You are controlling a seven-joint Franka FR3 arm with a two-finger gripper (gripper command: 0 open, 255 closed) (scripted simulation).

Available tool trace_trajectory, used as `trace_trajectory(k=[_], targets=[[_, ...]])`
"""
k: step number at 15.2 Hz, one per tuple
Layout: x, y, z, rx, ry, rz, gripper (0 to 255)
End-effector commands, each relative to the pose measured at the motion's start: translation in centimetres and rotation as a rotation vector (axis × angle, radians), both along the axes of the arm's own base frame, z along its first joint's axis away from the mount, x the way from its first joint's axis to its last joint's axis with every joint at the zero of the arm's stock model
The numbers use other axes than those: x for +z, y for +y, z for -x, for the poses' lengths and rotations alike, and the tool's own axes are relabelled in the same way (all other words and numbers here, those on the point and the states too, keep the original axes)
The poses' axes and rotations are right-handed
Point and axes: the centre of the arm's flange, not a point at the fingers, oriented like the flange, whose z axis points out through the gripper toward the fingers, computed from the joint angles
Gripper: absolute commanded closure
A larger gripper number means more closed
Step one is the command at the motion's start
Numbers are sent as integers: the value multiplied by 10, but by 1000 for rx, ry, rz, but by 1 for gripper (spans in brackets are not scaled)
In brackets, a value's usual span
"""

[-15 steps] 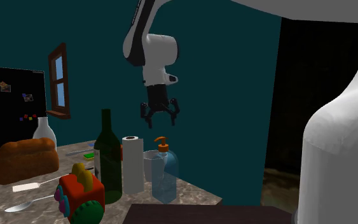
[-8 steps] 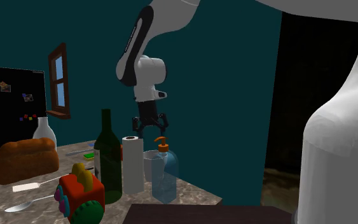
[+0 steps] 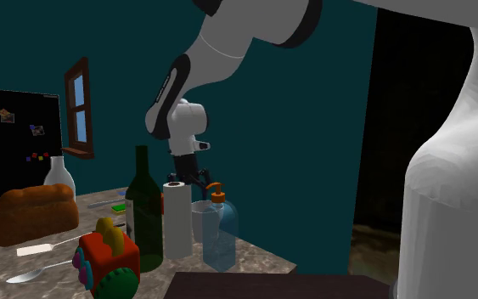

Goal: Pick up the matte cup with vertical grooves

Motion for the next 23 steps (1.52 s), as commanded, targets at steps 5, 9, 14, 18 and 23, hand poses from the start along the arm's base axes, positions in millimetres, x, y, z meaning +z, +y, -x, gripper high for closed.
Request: trace_trajectory(k=[5, 9, 14, 18, 23], targets=[[-34, 3, -2, -1, 0, 1, 0], [-42, 4, -3, -1, -1, 1, 255], [-42, 4, -2, -1, -1, 1, 255], [-42, 3, -2, -1, 0, 1, 255], [-16, 3, -2, -1, 0, 1, 255]])
